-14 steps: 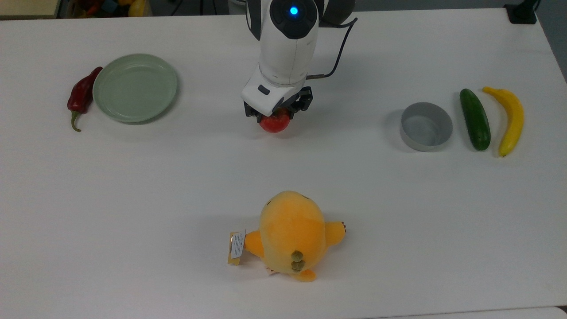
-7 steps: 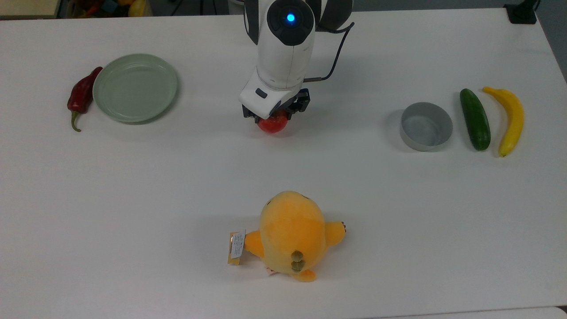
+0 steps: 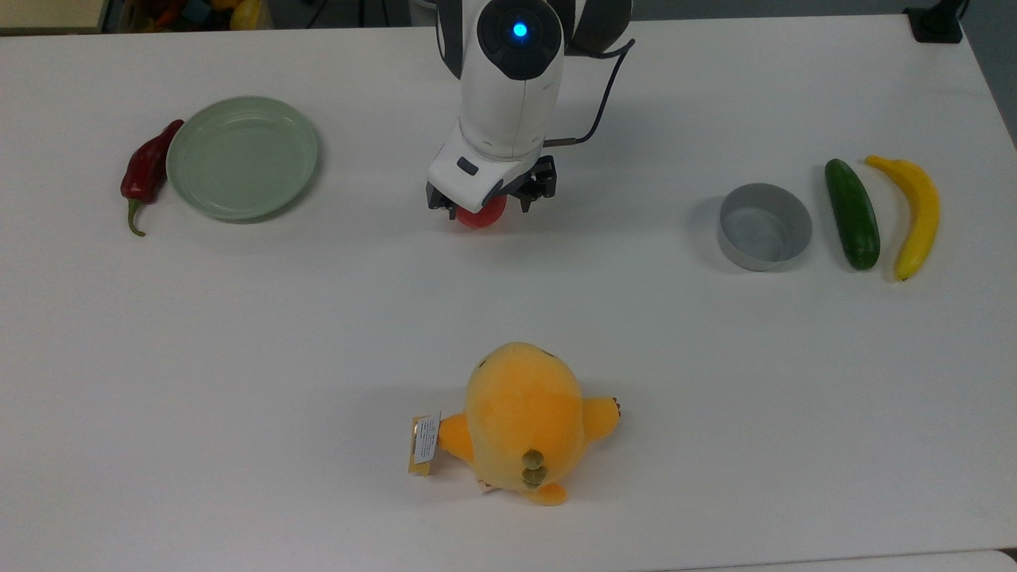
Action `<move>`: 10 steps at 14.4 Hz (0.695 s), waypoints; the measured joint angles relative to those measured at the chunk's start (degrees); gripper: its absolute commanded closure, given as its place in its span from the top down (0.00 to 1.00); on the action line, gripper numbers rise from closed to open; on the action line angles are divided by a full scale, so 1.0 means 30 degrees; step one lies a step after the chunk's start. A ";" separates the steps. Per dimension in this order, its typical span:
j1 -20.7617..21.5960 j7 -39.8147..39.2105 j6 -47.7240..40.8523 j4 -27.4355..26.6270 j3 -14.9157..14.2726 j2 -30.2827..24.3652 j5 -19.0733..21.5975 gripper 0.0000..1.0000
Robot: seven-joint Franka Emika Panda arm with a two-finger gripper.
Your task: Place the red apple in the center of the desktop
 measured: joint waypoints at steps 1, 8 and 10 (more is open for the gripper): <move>0.0000 0.0000 0.0002 0.0015 0.0000 -0.0085 0.0000 1.00; -0.0001 0.0018 0.0002 0.0026 0.0000 -0.1263 0.0001 1.00; -0.0067 0.0467 0.0002 0.0074 -0.0010 -0.2046 0.0005 1.00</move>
